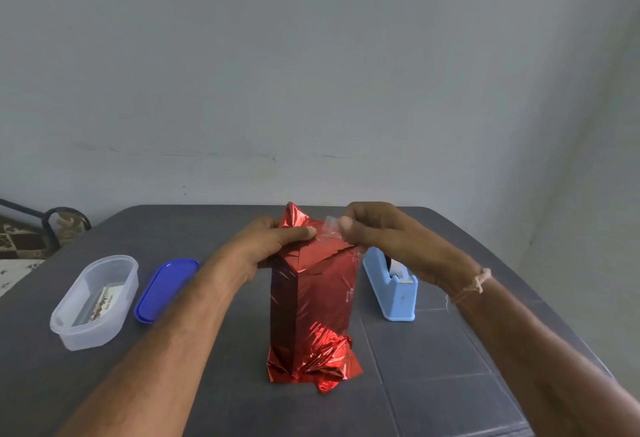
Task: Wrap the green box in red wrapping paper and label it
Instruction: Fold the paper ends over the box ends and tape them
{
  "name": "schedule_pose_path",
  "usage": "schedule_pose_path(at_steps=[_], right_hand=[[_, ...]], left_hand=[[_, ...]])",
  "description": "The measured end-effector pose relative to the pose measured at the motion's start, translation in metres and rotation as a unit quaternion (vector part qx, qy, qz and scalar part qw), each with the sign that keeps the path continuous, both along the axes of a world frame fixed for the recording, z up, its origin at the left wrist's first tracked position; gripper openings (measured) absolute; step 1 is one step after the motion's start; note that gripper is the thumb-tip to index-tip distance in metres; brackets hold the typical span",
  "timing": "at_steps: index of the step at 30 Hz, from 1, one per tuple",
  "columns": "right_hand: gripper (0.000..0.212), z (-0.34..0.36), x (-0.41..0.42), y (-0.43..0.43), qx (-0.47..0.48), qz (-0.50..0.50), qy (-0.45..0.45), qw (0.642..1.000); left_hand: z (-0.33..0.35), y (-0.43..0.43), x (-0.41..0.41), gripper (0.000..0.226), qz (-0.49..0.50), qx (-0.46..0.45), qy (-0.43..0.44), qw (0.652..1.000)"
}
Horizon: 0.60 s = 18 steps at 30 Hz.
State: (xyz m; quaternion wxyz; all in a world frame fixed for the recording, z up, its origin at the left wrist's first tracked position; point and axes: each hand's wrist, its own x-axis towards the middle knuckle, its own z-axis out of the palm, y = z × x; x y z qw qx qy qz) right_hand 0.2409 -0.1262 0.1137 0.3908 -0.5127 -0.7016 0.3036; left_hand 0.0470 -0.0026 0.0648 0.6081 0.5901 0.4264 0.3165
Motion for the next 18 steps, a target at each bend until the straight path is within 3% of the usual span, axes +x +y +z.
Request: schedule_pose_path(at_steps=[3,7,18], right_hand=[[0.027,0.02,-0.011,0.02,-0.007,0.013,-0.141,0.99],[0.038,0.027,-0.022,0.039,-0.082,0.047,-0.221,0.971],[0.043,0.029,-0.034,0.047,-0.139,0.051,-0.252,0.956]], left_hand=[[0.0,0.001,-0.001,0.03,-0.012,0.0,0.0,1.0],[-0.004,0.008,-0.004,0.046,-0.016,-0.001,0.009,1.0],[-0.012,0.016,-0.001,0.048,-0.022,-0.02,-0.012,0.999]])
